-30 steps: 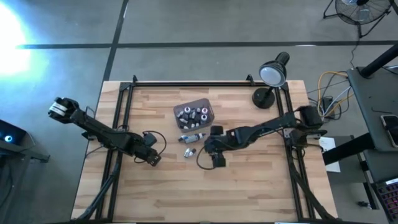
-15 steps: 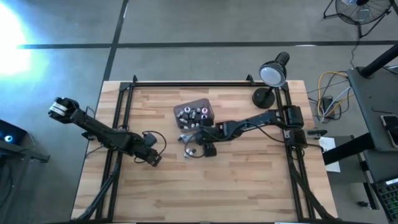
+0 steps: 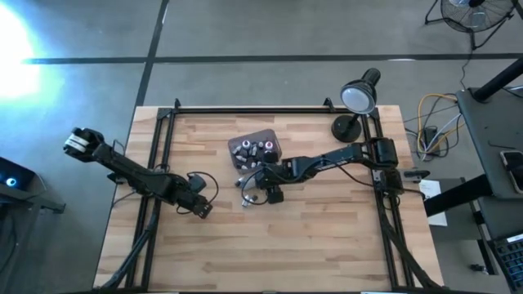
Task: Pick & Place food coloring
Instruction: Put the large blue food coloring bottle into the gray bin
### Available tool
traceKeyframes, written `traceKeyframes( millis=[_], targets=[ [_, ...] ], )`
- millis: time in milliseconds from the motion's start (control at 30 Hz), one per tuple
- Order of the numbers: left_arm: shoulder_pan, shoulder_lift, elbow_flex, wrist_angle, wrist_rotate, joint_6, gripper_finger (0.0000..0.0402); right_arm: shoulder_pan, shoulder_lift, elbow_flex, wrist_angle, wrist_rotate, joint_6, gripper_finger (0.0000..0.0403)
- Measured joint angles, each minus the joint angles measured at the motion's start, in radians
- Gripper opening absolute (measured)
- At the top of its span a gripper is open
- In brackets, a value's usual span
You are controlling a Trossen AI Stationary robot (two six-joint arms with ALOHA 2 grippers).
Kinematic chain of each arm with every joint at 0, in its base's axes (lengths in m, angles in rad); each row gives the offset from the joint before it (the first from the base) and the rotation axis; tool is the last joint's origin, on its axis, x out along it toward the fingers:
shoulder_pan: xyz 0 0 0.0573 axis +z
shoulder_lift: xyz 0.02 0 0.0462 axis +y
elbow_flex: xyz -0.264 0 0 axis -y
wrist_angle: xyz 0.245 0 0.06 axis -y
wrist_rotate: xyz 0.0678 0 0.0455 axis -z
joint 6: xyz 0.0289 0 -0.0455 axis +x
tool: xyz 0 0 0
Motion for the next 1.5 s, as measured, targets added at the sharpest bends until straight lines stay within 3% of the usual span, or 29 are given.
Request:
traceKeyframes(
  millis=[233, 500, 633, 1033, 1500],
  targets=[
    [0.0, 0.0, 0.0, 0.0, 0.0, 0.0, 0.0193, 0.011, 0.032, 0.003, -0.004, -0.092, 0.023, 0.0264],
    [0.0, 0.0, -0.001, -0.002, -0.003, 0.004, 0.0193, 0.052, 0.019, 0.01, -0.082, -0.103, 0.142, 0.0252],
    [0.0, 0.0, -0.005, -0.004, -0.013, 0.005, 0.0193, 0.056, 0.012, 0.016, -0.079, -0.113, 0.246, 0.0238],
    [0.0, 0.0, -0.016, -0.003, -0.013, 0.003, 0.0193, 0.054, 0.052, 0.026, -0.037, -0.117, 0.353, 0.0223],
    [0.0, 0.0, -0.016, -0.003, -0.008, 0.003, 0.0193, 0.044, 0.058, 0.025, -0.017, -0.108, 0.443, 0.0149]
  ],
)
